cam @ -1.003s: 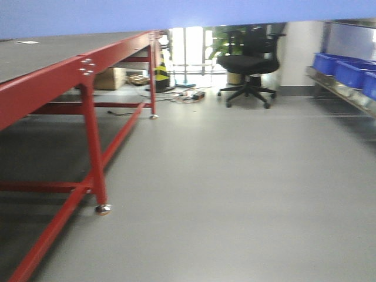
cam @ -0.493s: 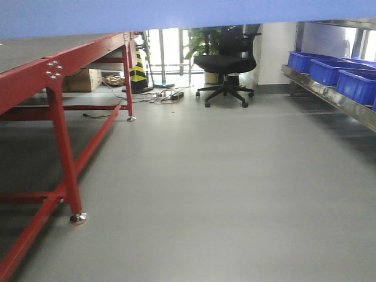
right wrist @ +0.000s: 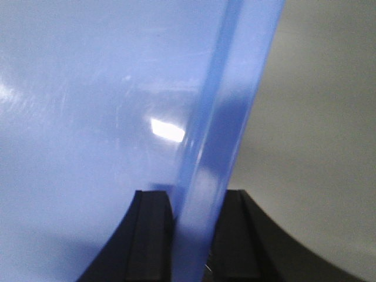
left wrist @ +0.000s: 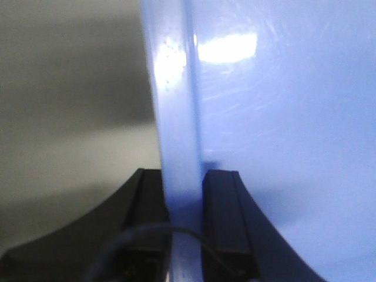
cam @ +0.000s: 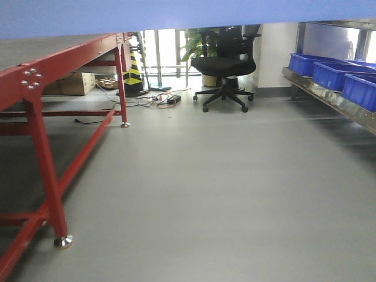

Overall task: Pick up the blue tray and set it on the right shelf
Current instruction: 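Hold the tray raised with both grippers while driving past the red table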

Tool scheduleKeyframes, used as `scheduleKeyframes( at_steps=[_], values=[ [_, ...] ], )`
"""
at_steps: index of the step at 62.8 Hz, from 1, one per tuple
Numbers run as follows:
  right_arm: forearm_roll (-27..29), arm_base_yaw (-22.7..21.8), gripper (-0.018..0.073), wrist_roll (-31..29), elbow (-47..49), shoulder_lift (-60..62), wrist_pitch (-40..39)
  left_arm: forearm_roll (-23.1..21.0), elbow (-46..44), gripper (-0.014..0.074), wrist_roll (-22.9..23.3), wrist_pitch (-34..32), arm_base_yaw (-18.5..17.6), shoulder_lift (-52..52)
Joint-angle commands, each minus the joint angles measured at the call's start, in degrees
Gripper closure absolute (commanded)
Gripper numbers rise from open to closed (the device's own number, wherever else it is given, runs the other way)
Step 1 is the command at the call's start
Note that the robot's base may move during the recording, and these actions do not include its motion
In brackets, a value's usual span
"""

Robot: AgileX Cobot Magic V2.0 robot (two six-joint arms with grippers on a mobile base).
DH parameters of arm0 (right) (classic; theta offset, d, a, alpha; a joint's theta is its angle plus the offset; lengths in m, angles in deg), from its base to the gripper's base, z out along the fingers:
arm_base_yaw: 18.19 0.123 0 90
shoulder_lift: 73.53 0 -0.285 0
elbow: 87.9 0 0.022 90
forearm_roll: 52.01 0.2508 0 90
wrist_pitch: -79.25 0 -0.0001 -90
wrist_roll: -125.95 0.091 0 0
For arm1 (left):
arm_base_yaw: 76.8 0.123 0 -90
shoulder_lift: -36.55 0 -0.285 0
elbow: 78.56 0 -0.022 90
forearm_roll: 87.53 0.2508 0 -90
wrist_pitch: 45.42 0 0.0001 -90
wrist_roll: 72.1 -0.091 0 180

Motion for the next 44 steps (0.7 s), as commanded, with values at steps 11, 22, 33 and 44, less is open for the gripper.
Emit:
scheduleKeyframes(
  at_steps=[11, 22, 33, 44],
  values=[
    [-0.7, 0.2, 0.0504, -2.1, 2.4, 1.1, -4.6, -0.8, -1.7, 0.0644, -2.0, -0.8, -0.7, -1.5],
    [-0.7, 0.2, 0.0504, -2.1, 2.4, 1.1, -4.6, -0.8, -1.7, 0.0644, -2.0, -0.8, -0.7, -1.3],
    [-0.7, 0.2, 0.0504, -2.1, 2.4, 1.1, -4.6, -0.8, -1.7, 0.0644, -2.0, -0.8, -0.7, -1.1],
    [-0.7, 0.2, 0.0504, -2.1, 2.4, 1.1, -4.6, -1.1, -1.7, 0.0644, -2.0, -0.8, -0.7, -1.0]
  ],
)
